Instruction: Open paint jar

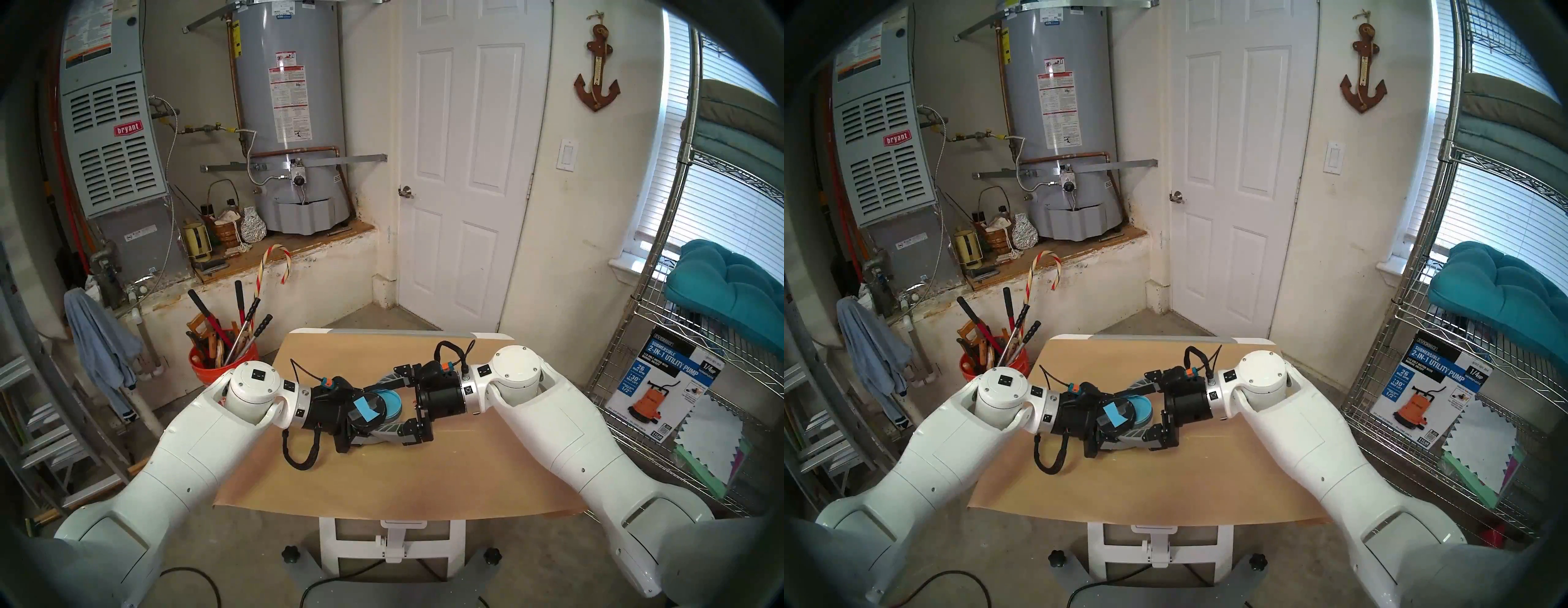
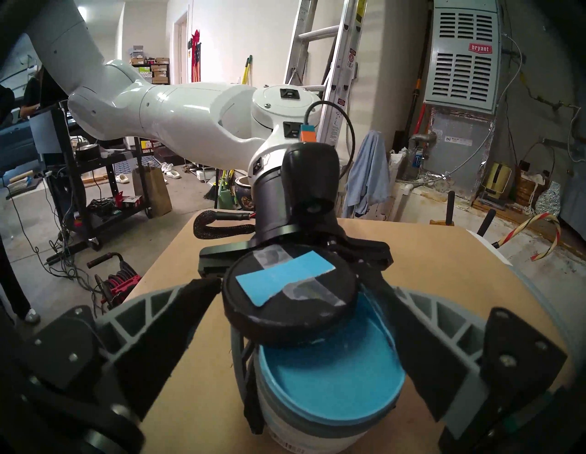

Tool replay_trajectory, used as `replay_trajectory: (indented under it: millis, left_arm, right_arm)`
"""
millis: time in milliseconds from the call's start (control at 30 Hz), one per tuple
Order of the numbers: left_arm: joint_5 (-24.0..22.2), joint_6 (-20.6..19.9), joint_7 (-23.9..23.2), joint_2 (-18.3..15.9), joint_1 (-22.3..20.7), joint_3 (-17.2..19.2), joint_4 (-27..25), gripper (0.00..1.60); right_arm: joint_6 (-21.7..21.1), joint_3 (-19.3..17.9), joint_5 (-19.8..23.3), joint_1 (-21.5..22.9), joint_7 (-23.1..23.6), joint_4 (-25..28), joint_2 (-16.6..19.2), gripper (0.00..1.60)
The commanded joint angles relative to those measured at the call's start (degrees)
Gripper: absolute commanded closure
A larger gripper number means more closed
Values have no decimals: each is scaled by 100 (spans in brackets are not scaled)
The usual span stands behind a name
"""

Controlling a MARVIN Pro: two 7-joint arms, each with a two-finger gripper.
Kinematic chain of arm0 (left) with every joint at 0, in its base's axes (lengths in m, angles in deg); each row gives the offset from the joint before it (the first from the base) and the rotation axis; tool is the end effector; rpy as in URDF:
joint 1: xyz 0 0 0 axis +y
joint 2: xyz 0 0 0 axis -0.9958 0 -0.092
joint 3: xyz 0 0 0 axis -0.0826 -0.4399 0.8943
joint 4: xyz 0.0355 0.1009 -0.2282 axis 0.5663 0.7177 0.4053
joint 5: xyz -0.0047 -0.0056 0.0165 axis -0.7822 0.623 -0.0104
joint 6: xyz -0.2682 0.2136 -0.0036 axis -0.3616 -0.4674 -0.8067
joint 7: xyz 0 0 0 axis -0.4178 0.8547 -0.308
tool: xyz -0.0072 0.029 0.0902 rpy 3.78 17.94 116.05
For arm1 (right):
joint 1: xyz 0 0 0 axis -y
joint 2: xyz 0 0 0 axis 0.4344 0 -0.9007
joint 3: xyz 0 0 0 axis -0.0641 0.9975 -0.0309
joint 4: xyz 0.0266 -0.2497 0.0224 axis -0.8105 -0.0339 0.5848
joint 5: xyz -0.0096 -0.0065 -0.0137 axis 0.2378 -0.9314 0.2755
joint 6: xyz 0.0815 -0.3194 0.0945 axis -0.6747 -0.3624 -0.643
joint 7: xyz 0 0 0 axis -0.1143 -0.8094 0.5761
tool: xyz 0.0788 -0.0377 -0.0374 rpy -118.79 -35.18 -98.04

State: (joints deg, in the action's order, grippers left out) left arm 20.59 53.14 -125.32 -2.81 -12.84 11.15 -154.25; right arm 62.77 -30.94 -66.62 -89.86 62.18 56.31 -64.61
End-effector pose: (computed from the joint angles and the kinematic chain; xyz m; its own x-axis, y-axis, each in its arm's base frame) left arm 0.4310 -0.0477 -0.3044 0.0974 -0.4496 0.8879 -0.9805 -0.1964 0.0081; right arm 0.4377 0.1211 -0.2603 -0.0875 0.2869 0.9539 0.9956 0.0571 0.0742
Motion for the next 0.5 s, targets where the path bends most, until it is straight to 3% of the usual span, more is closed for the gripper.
replay_trajectory:
  millis: [0,267,300,333,467]
  left_arm:
    - [75,-2,10,-13,90,-94,143,160]
    - [41,4,14,-42,96,-102,143,160]
    - [38,1,12,-46,96,-105,139,160]
    - [34,-3,11,-50,97,-108,135,160]
    - [22,-12,14,-63,99,-120,115,160]
  right_arm:
    - [-7,36,14,104,9,90,-130,0]
    - [42,66,1,109,-8,82,-142,0]
    - [44,65,1,108,-10,82,-141,48]
    - [52,63,-1,104,-17,87,-138,65]
    - [116,56,6,115,12,59,-120,83]
